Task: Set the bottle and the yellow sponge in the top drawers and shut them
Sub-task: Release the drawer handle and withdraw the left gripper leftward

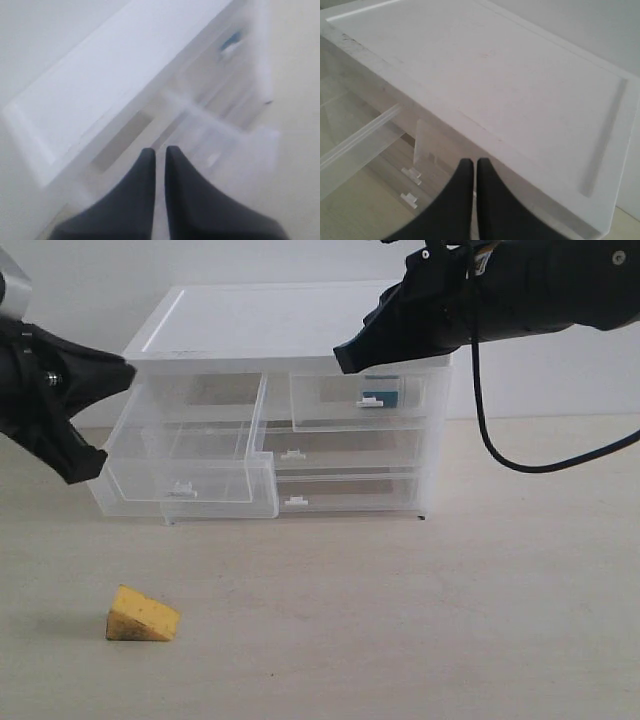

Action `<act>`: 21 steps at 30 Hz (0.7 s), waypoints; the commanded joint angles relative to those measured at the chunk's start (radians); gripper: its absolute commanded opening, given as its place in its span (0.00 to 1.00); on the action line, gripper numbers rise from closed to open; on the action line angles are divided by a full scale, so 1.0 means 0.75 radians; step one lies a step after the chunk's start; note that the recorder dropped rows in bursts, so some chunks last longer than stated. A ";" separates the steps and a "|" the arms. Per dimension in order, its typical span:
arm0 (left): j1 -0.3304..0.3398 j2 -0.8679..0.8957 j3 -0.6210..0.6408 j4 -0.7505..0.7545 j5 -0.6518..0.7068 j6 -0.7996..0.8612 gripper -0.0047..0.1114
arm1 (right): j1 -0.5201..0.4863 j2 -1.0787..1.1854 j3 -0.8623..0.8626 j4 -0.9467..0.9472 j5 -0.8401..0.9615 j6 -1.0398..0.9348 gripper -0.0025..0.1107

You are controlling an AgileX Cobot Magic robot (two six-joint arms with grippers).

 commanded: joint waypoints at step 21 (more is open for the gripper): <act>0.002 -0.077 0.003 1.844 0.697 -1.725 0.08 | -0.004 -0.002 0.003 -0.005 0.047 -0.020 0.02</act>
